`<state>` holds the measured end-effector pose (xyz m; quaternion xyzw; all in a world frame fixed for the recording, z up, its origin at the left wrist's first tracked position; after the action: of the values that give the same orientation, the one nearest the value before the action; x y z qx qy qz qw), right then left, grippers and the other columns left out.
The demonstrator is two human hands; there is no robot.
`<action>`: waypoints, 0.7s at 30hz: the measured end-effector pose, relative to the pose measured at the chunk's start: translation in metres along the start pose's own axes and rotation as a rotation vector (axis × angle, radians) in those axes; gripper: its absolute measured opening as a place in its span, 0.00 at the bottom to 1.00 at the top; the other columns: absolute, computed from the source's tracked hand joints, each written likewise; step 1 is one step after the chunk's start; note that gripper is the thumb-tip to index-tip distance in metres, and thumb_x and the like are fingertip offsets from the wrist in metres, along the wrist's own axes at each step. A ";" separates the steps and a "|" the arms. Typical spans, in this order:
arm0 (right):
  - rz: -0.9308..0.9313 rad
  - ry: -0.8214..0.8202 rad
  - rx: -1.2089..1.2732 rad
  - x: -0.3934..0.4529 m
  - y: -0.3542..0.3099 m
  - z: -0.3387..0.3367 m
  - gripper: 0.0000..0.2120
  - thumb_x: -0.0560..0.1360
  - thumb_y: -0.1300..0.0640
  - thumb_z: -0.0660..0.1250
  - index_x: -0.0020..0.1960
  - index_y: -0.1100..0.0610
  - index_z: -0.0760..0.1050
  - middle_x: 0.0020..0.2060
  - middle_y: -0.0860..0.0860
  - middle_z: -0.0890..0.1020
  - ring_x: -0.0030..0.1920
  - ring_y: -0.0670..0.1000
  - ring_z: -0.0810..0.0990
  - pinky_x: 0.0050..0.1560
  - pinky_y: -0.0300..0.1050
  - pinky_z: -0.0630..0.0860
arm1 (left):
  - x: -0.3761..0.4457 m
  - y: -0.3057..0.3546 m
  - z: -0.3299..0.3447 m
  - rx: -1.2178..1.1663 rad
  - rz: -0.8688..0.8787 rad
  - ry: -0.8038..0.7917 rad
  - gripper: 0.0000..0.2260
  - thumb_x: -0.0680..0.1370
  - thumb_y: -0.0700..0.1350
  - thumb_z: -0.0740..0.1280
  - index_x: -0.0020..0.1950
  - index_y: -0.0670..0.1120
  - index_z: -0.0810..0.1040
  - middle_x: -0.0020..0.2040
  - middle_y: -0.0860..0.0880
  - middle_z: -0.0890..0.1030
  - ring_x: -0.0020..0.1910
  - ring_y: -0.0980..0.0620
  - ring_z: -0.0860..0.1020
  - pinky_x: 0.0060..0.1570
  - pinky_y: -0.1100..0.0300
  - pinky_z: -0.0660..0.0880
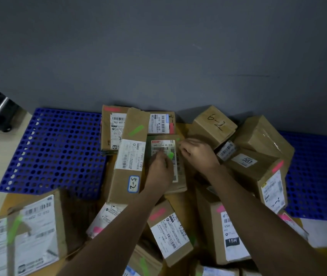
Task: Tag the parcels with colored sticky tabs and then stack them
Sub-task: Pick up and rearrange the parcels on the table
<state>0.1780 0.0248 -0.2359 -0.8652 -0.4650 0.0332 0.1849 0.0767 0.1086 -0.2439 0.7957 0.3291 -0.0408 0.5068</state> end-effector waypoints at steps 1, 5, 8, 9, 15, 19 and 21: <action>-0.001 -0.003 0.003 0.001 -0.001 0.000 0.03 0.72 0.67 0.69 0.43 0.61 0.78 0.40 0.56 0.82 0.41 0.55 0.81 0.37 0.54 0.79 | 0.001 -0.002 0.001 0.007 0.009 -0.002 0.13 0.82 0.40 0.56 0.65 0.39 0.69 0.56 0.42 0.76 0.54 0.47 0.76 0.51 0.56 0.74; 0.000 -0.016 0.022 0.004 -0.004 0.001 0.03 0.72 0.66 0.68 0.41 0.60 0.76 0.37 0.56 0.81 0.40 0.56 0.80 0.34 0.52 0.78 | 0.003 -0.004 0.002 0.030 0.031 -0.015 0.13 0.81 0.40 0.57 0.66 0.39 0.68 0.55 0.42 0.76 0.54 0.47 0.77 0.51 0.55 0.75; 0.017 -0.112 -0.083 0.003 -0.008 0.004 0.07 0.75 0.57 0.64 0.49 0.59 0.78 0.45 0.56 0.81 0.46 0.56 0.79 0.42 0.50 0.77 | 0.004 -0.002 0.003 0.069 0.035 -0.016 0.16 0.81 0.41 0.57 0.69 0.40 0.66 0.57 0.41 0.75 0.57 0.45 0.75 0.55 0.52 0.75; 0.026 -0.150 -0.125 0.002 -0.008 0.004 0.11 0.77 0.54 0.62 0.54 0.58 0.78 0.49 0.56 0.81 0.49 0.55 0.79 0.46 0.49 0.76 | 0.004 -0.001 0.003 0.075 0.034 -0.018 0.16 0.81 0.41 0.57 0.69 0.40 0.66 0.58 0.41 0.75 0.58 0.44 0.75 0.56 0.51 0.75; 0.116 -0.229 0.106 -0.002 0.001 -0.002 0.13 0.78 0.56 0.65 0.61 0.54 0.78 0.64 0.52 0.77 0.64 0.52 0.73 0.64 0.51 0.72 | 0.007 -0.005 0.002 0.054 0.007 -0.058 0.15 0.81 0.41 0.56 0.68 0.40 0.67 0.55 0.43 0.77 0.53 0.46 0.78 0.50 0.53 0.78; 0.091 -0.167 0.146 -0.005 -0.002 -0.001 0.11 0.76 0.60 0.68 0.57 0.55 0.80 0.61 0.50 0.80 0.63 0.49 0.76 0.66 0.49 0.71 | 0.007 -0.006 0.002 0.058 -0.003 -0.065 0.16 0.82 0.42 0.56 0.70 0.42 0.66 0.54 0.44 0.78 0.51 0.48 0.79 0.50 0.51 0.79; 0.118 -0.116 0.187 -0.006 -0.001 -0.001 0.12 0.75 0.60 0.69 0.58 0.55 0.80 0.59 0.49 0.81 0.60 0.48 0.78 0.63 0.47 0.73 | 0.007 -0.006 0.002 0.053 -0.008 -0.064 0.17 0.82 0.42 0.56 0.70 0.42 0.65 0.55 0.44 0.77 0.52 0.48 0.79 0.51 0.52 0.79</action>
<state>0.1747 0.0202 -0.2356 -0.8666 -0.4179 0.1375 0.2353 0.0796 0.1120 -0.2525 0.8058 0.3149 -0.0769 0.4956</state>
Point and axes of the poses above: each hand's wrist, its own x-axis towards the middle knuckle, its own z-axis out of the palm, y = z × x, the point moved 7 cm from there along x, towards the middle knuckle
